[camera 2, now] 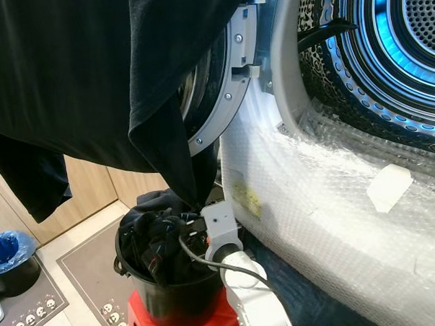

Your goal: Clothes washing

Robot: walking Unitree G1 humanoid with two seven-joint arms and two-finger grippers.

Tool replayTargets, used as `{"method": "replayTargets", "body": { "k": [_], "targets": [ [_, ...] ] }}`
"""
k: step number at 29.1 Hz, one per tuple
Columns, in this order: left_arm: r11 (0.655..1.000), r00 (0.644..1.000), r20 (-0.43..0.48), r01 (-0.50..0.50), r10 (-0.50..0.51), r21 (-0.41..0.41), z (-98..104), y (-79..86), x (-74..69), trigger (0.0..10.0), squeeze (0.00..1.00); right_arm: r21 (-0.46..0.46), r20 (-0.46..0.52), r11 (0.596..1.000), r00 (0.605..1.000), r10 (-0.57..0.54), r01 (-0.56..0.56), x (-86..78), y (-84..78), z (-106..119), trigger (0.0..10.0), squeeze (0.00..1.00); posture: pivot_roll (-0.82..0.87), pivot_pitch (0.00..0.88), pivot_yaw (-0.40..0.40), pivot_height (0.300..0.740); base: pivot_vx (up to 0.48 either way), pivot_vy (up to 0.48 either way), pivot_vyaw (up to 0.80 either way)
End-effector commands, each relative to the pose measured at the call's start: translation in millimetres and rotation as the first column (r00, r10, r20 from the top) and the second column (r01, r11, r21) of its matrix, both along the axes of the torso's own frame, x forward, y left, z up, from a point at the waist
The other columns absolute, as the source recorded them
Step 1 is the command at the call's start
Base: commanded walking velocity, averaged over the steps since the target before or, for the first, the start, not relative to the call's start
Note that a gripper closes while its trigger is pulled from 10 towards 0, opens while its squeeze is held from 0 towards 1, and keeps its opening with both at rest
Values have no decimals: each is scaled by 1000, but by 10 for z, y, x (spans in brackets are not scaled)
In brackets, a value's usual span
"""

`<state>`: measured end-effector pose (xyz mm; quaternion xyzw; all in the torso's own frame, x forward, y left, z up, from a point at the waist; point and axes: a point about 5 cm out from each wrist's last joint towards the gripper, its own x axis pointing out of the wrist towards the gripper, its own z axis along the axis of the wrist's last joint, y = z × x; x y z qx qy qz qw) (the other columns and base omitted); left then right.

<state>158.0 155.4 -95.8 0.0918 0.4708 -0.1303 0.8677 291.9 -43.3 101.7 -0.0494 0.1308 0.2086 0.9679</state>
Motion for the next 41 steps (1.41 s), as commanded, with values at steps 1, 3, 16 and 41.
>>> {"method": "replayTargets", "body": {
  "k": [1,3,16,41],
  "targets": [
    [1000,998,-66,-1,1,3,-62,2,-143,10000,0,-61,21,998,1000,10,-9,11,89,40,10000,0,-23,0,-17,740,0,0,0],
    [1000,998,-66,-1,1,4,-62,5,-141,10000,0,-105,35,994,999,15,-11,4,124,38,10000,0,-23,0,-18,740,0,0,0],
    [1000,998,-70,-5,5,-1,-66,2,-151,10000,0,-258,226,935,926,302,-242,-273,513,148,10000,0,-21,0,-23,740,0,0,0],
    [1000,997,-76,-10,10,-3,-70,4,-164,10000,0,-583,191,783,901,389,-215,-192,375,-209,3882,0,-24,0,-21,740,0,0,0]
  ]
}}
